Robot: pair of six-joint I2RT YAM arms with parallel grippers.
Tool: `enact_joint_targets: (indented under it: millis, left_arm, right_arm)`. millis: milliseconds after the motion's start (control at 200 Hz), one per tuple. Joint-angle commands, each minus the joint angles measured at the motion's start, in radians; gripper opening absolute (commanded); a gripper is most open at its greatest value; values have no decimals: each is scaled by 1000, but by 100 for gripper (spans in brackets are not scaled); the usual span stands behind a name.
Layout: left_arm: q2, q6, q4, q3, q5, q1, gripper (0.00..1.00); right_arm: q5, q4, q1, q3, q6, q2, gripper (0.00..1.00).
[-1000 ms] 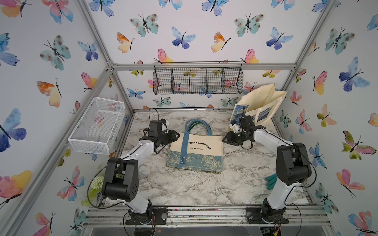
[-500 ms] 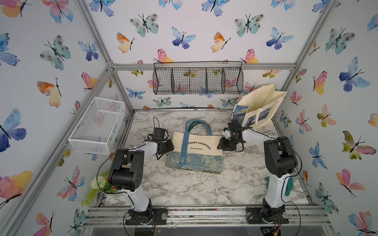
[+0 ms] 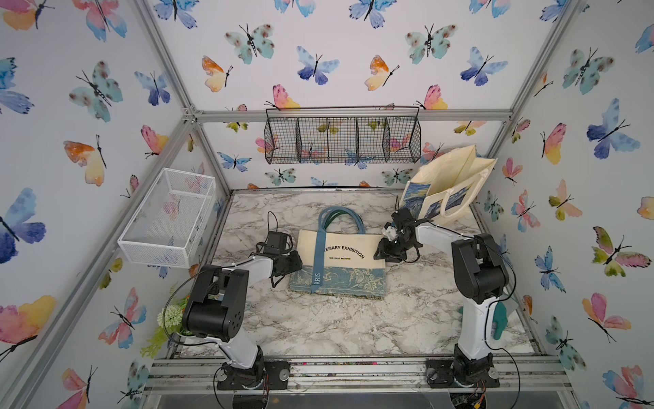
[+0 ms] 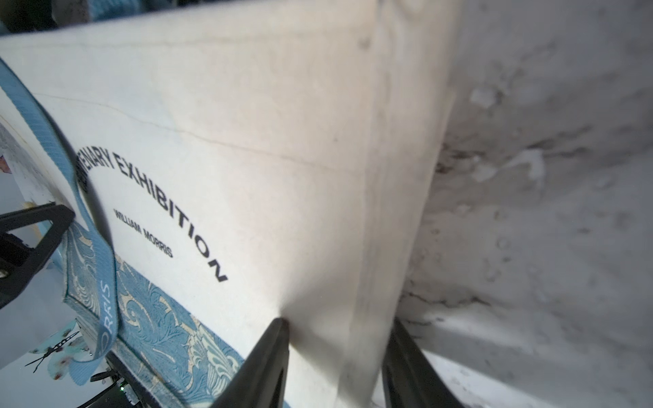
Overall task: Put away the canvas bag
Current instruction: Adjust the canvas bag at the center of the board.
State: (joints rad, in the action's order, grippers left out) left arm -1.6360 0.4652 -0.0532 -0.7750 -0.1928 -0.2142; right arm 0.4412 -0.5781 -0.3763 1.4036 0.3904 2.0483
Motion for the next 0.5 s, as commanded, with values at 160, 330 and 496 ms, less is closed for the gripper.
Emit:
enact_joint_targets:
  millis: [160, 330, 496]
  left_arm:
    - [76, 33, -47, 95, -26, -35, 37]
    - [97, 19, -97, 43, 13, -35, 40]
    - [160, -44, -230, -94, 107, -35, 44]
  right_arm:
    - [6, -49, -6, 69, -26, 60, 46]
    - [-49, -93, -6, 99, -45, 32, 46]
    - [-140, -179, -6, 190, -81, -30, 46]
